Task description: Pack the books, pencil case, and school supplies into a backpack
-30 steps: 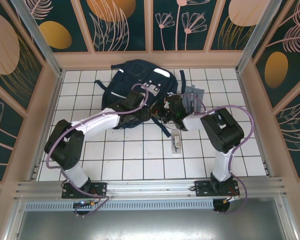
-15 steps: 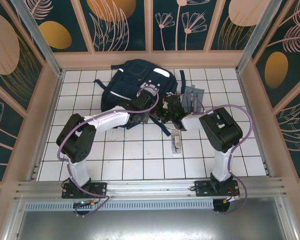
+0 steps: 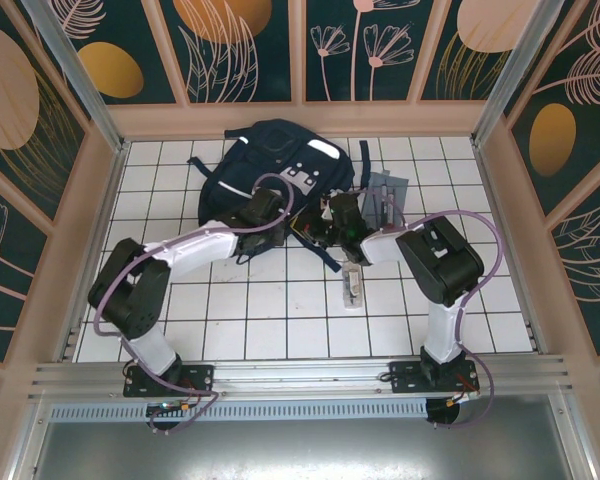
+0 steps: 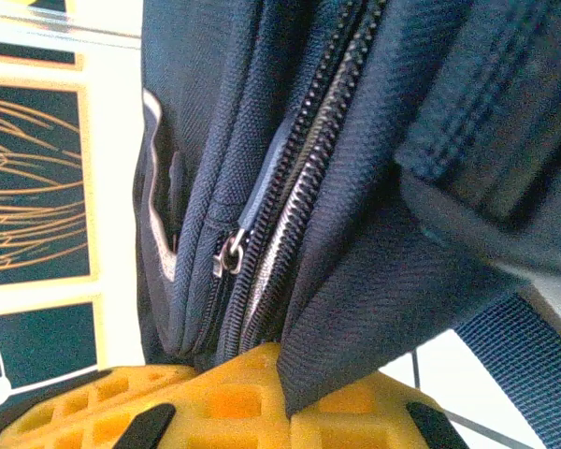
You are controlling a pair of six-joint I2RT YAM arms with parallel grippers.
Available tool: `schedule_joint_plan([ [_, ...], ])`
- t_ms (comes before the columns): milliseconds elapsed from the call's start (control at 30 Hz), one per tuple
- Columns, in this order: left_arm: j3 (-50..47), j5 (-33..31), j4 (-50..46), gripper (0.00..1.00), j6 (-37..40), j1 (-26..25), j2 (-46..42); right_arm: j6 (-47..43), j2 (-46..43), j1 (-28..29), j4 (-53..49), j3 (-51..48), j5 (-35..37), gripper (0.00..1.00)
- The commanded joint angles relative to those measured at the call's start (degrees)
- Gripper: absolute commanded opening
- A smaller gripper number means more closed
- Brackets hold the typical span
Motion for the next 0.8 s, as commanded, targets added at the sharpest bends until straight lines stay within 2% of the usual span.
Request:
schedule_joint_plan([
  [0, -4.8, -7.5, -3.7, 0.00, -6.1, 6.7, -3.9, -1.1, -2.0, -2.4, -0.5, -1.0, 3.0, 0.00],
  [200, -8.5, -2.8, 0.7, 0.00, -10.6, 9.7, -8.3, -1.2, -1.5, -2.4, -0.6, -1.1, 3.4, 0.00],
  [400, -10.9, -4.4, 2.8, 0.00, -10.1, 13.3, -10.7, -2.2, -2.4, -3.5, -2.1, -1.1, 4.1, 0.00],
  [533, -11.6, -5.0, 2.5, 0.00, -7.3, 17.0, -11.9, -2.7, -2.8, -4.5, -2.3, -1.8, 4.3, 0.00],
  [767, -8.8, -5.6, 2.4, 0.00, -2.0, 20.3, -11.2, -5.9, -2.8, -5.2, -5.1, -0.7, 4.1, 0.00],
])
